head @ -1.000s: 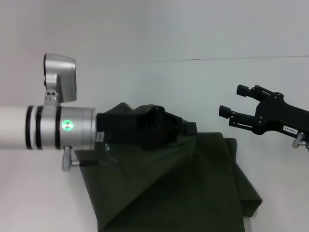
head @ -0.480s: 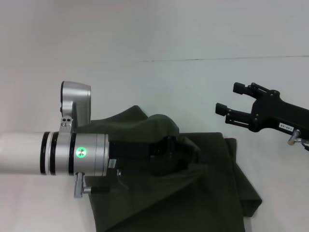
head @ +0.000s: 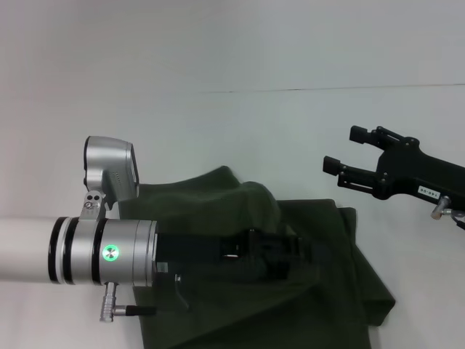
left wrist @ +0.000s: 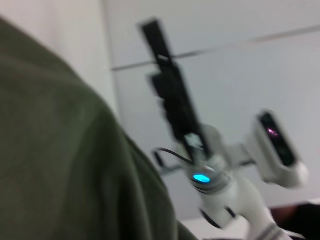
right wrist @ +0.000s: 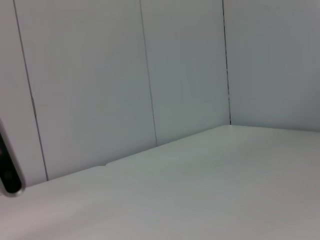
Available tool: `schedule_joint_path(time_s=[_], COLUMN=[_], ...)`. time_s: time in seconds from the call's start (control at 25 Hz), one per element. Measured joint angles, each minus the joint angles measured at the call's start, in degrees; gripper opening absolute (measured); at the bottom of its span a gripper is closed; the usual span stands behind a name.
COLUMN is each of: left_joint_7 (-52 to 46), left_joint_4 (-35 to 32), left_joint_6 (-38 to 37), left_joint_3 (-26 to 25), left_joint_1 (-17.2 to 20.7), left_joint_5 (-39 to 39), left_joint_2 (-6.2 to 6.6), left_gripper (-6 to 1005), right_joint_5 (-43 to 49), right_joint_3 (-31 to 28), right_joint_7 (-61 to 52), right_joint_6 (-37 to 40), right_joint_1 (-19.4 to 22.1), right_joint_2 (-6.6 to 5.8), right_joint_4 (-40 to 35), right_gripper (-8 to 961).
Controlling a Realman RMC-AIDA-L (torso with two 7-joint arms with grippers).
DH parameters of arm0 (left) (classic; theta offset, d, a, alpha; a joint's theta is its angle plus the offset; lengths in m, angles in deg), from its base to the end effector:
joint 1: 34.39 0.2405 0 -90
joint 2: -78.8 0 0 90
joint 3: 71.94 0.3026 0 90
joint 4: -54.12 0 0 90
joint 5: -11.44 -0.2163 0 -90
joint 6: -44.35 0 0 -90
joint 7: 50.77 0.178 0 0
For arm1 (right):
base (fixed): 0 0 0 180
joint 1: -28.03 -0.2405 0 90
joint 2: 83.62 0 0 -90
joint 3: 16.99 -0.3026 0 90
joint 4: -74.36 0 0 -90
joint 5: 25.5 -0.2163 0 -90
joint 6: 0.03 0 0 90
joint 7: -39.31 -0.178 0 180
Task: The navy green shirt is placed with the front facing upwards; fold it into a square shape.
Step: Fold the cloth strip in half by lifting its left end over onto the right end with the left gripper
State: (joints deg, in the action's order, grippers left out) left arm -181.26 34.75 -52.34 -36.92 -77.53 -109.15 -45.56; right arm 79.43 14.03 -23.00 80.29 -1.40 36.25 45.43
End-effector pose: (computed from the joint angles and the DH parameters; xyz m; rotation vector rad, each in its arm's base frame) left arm -0.1913 0.3343 -0.1369 2.0216 1.6618 0.6762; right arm 0.3080 0.3876 -0.0451 -2.3919 0.5240 0.8061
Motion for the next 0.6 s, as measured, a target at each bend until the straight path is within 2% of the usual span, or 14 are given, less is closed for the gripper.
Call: schedule_joint_path(time_s=[0.08,0.32,0.6], left_joint_7=[1.7,1.2,0.2], left_joint_4=[0.0,-3.3,-4.4], left_joint_6=[-2.2,-6.5,2.1], left_joint_3=[0.1,4.5,10.9], left_joint_1=[-0.1,-0.1,0.1], left_joint_5=[0.5,0.3,0.3], left_joint_2=[0.02,0.49,0.25], left_gripper=[274,539,820], right_joint_5=[0.0,-1.2,-1.3], right_joint_3=[0.0,0.5,0.6], right_joint_7=[0.0,0.0,0.0], right_joint_6=[-0.1,-0.1,-0.3], right_joint_1=[-0.1,-0.2,-0.5], right_joint_2=[0.00,0.00,-0.01], right_joint_4=[0.1,0.2,0.7], right_gripper=[900,900,900])
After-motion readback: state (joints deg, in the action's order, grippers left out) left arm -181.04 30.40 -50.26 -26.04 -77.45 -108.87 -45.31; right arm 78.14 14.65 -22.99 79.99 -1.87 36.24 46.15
